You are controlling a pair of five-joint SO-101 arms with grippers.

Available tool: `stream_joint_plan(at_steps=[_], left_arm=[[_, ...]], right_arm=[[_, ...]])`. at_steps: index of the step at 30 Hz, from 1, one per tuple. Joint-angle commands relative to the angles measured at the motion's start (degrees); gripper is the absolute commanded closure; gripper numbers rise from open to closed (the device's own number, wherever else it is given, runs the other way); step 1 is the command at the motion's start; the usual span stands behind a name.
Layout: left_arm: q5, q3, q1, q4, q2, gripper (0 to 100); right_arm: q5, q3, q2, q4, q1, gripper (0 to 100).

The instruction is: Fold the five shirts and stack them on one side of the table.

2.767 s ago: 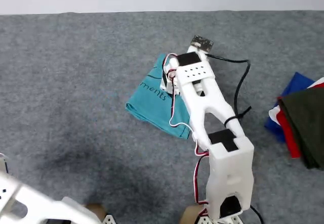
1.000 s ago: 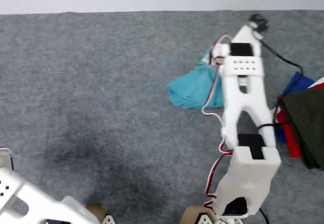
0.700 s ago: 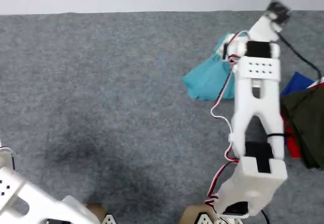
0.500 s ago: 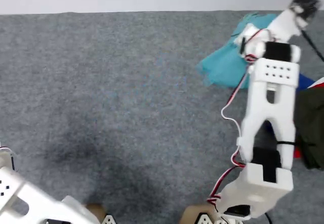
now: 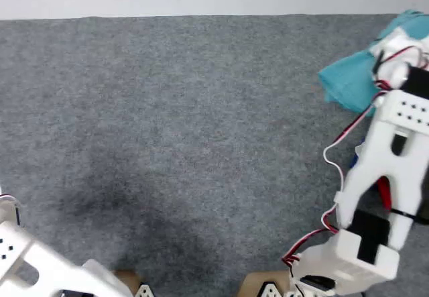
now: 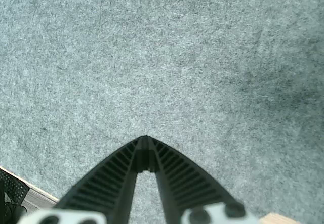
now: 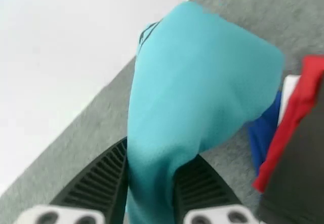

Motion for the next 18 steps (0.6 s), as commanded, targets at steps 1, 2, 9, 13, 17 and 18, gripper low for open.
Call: stream_joint_plan(at_steps=[1, 2, 9, 13, 17, 18], left_arm=[[-0.35, -1.54, 0.35, -0.18, -0.97, 100], [-0.35, -1.54, 0.35, -0.62, -0.97, 100], [-0.35, -1.63, 1.76, -0.53, -1.32, 100], [-0.18, -1.63, 2.64, -0.35, -1.41, 100], [-0.18, -1.63, 2.73, -0.35, -1.41, 100], [-0.18, -1.63, 2.73, -0.35, -1.41, 100]], right_arm=[[-1.67, -1.67, -4.70, 0.92, 3.30, 99.1], [-1.67, -1.67, -4.70, 1.89, 3.82, 99.1], [-1.58, -1.67, -4.79, 9.80, 7.52, 99.1], [-0.97, -1.58, -4.44, 10.59, 9.63, 99.1], [0.97, -1.58, -4.35, 10.42, 10.51, 99.1], [1.23, -1.58, -4.35, 10.33, 10.68, 99.1]])
